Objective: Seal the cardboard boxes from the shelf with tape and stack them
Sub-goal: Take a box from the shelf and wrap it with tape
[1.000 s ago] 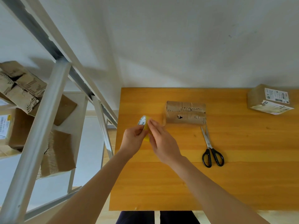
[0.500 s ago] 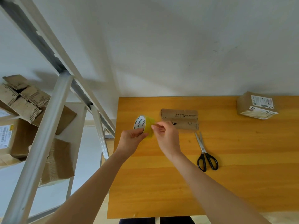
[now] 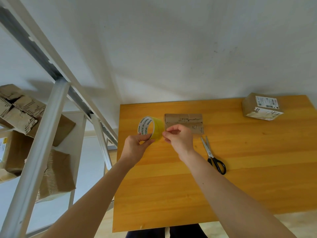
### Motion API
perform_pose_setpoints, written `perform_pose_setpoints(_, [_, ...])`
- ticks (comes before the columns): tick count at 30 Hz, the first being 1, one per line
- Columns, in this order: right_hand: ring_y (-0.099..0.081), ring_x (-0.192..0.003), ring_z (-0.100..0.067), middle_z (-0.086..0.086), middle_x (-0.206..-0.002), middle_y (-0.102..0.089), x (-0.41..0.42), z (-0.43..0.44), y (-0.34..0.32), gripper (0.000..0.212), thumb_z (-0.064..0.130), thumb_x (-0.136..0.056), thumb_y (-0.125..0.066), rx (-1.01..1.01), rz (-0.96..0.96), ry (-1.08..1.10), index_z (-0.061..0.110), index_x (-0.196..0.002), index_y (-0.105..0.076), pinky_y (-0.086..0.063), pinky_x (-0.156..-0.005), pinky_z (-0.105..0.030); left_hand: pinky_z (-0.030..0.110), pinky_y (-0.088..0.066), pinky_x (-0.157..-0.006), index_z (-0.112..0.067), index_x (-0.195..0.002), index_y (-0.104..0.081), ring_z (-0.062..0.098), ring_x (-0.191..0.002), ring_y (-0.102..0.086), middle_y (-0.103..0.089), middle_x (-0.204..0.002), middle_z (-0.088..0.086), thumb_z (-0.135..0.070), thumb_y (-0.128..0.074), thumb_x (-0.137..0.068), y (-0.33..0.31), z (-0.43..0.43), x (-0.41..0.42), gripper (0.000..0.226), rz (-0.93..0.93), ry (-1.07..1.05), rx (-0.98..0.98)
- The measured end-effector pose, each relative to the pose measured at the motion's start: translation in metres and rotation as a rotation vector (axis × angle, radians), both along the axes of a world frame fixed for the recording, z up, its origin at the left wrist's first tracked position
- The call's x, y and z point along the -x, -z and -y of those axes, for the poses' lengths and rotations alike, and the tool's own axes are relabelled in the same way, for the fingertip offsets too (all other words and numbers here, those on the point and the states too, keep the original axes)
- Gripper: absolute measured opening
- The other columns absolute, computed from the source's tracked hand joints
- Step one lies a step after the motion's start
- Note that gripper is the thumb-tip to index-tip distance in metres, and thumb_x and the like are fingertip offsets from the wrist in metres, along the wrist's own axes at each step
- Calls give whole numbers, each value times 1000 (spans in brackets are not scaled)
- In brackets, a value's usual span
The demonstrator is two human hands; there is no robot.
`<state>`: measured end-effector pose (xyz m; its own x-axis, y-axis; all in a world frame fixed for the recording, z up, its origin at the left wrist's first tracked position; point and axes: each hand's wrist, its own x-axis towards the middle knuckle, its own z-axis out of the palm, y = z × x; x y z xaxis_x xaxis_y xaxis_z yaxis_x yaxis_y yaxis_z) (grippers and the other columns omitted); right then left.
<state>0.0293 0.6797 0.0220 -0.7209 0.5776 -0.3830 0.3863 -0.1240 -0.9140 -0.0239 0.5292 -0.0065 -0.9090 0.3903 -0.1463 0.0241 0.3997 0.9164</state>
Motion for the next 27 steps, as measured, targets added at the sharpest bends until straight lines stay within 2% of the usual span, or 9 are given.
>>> perform_pose_setpoints(3, [-68, -81, -35, -16, -86, -66, -3, -2, 1, 22, 3, -80, -76, -129, 17, -20, 9, -81, -55, -58, -74, -46, 9, -48, -81, -12, -105, -73, 11, -112, -53, -62, -106, -9, -12, -71, -83, 0, -2, -2, 22, -38, 3, 0])
perform_pose_setpoints(6, [-66, -80, -24, -9, -85, -67, -6, 0, 1, 29, 11, -82, -76, -361, 39, -82, 20, -77, -49, -53, -73, -39, 3, -46, -68, -17, -104, -73, -11, -86, -58, -64, -89, -23, -14, -72, -83, -2, -4, -3, 21, -51, 20, 22])
perform_pose_setpoints(8, [-64, -81, -20, -7, -84, -67, -7, 2, 2, 32, 12, -83, -75, -439, 22, -99, 24, -76, -46, -51, -73, -35, 8, -50, -66, -17, -102, -74, -16, -74, -59, -63, -79, -28, -15, -73, -83, -4, -6, -4, 20, -57, 19, 47])
perform_pose_setpoints(12, [-63, -84, -20, -8, -88, -66, -10, 3, 5, 23, 10, -87, -71, -447, -24, -128, 18, -85, -49, -52, -74, -35, 40, -52, -62, -9, -94, -76, 13, -66, -56, -64, -72, -3, -17, -71, -84, -4, -7, -3, 13, -43, 40, 125])
perform_pose_setpoints(14, [-62, -86, -20, -8, -89, -65, -11, 4, 7, 21, 9, -87, -70, -447, -60, -102, 15, -88, -50, -53, -74, -33, 39, -50, -58, -9, -89, -76, 16, -63, -53, -66, -71, 5, -17, -71, -84, -5, -10, -2, 11, -31, 29, 138])
perform_pose_setpoints(17, [-63, -85, -22, -8, -89, -64, -13, 5, 8, 17, 8, -88, -69, -427, -103, -27, 13, -89, -52, -53, -74, -33, 47, -53, -67, -13, -81, -75, 18, -67, -54, -66, -73, 13, -18, -72, -84, -7, -18, -1, 7, -9, 10, 137])
perform_pose_setpoints(22, [-66, -87, -26, -11, -90, -66, -20, 0, 11, 11, 4, -90, -65, -354, -106, -6, 11, -87, -57, -55, -76, -37, 46, -54, -71, -8, -83, -75, 17, -68, -56, -63, -72, 3, -19, -72, -84, -8, -21, -5, 11, 0, 32, 155])
perform_pose_setpoints(25, [-64, -90, -19, -4, -94, -65, -21, -7, 11, 10, 5, -91, -64, -243, -56, -100, 9, -100, -65, -53, -74, -19, 40, -55, -68, -16, -95, -77, 13, -68, -60, -66, -69, -10, -18, -71, -85, -13, -16, -8, 12, -54, 85, 175])
perform_pose_setpoints(27, [-62, -85, -10, 3, -90, -67, -19, -11, 7, 13, 6, -89, -65, -185, 6, -192, 11, -100, -70, -46, -64, -7, 38, -55, -73, -20, -101, -76, 12, -77, -64, -71, -80, -6, -19, -70, -86, -15, -11, -8, 16, -81, 112, 208])
